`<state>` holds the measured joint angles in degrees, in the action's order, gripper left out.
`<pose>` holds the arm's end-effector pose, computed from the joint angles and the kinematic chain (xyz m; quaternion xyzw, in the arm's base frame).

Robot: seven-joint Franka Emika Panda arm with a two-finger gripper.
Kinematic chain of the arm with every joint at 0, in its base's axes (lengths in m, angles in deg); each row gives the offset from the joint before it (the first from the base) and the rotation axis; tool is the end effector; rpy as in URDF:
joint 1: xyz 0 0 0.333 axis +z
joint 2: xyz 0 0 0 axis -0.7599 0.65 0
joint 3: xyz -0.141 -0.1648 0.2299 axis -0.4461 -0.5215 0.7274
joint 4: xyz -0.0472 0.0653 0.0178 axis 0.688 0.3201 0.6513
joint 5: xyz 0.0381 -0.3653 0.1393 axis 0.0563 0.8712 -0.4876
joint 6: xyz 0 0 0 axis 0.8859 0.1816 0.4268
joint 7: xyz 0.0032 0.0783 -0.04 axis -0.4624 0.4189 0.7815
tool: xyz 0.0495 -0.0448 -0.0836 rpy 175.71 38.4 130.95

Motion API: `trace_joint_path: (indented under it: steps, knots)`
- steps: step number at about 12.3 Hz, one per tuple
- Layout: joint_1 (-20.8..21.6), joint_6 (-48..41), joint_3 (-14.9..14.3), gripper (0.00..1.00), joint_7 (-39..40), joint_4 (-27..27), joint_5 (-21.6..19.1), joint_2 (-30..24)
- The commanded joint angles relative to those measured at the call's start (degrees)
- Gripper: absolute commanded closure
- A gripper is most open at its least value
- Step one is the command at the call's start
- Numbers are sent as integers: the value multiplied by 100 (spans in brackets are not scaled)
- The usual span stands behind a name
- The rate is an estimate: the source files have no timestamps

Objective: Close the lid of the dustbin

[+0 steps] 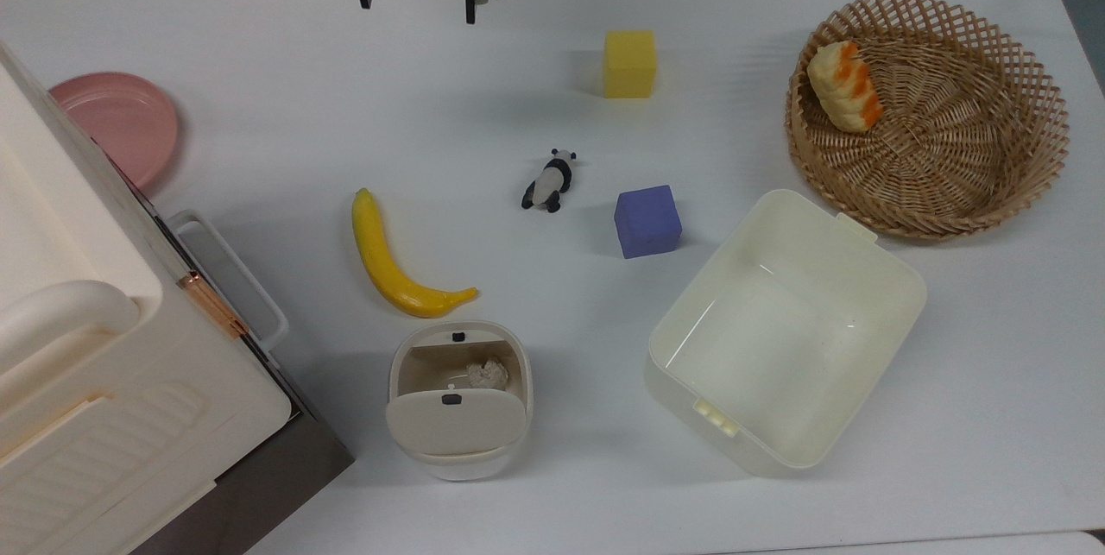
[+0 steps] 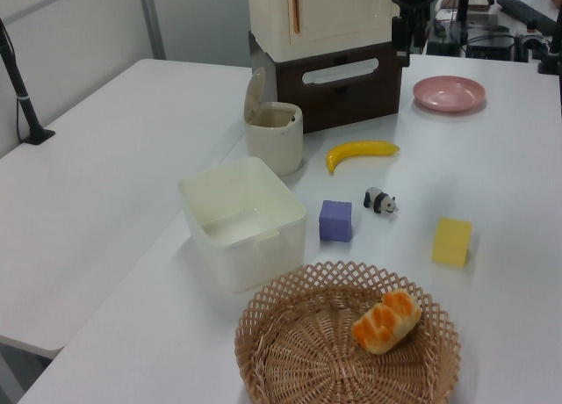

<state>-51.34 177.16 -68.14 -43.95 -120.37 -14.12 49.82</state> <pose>0.5867 0.0056 0.5853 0.9980 -0.0385 -0.0303 0.0411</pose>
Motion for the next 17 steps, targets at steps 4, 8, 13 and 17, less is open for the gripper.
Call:
trace_joint_path:
  steps: [4,8,13,17]
  knots:
    - [233,-107,-27,0,81,-82,-37,-69]
    - [233,-98,-27,0,90,-82,-46,-69]
    - [232,-98,-18,0,98,-82,-73,-69]
    - [233,-89,-18,22,369,-82,-116,-60]
